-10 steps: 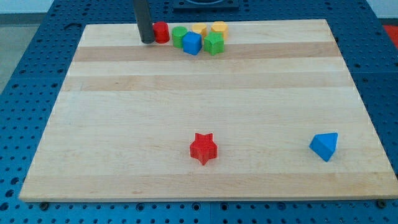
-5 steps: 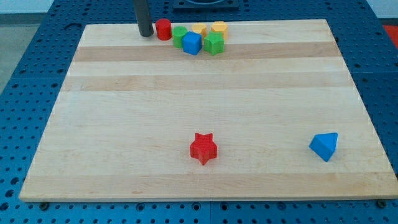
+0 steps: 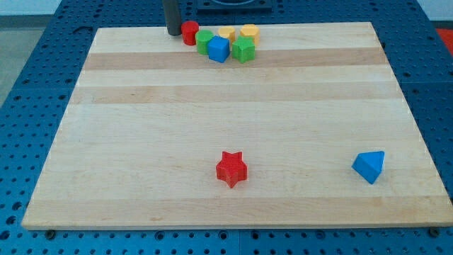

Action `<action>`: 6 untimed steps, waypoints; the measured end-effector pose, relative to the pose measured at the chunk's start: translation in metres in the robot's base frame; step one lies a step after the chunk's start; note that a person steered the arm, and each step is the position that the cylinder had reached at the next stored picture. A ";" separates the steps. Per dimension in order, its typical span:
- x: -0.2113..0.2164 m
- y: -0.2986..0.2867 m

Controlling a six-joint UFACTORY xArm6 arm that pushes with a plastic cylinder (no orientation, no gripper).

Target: Push the red circle slightly right

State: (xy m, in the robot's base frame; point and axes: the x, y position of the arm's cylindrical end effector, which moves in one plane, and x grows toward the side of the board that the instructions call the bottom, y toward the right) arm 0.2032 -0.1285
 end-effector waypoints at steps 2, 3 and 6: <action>0.000 0.008; -0.005 0.008; 0.045 0.001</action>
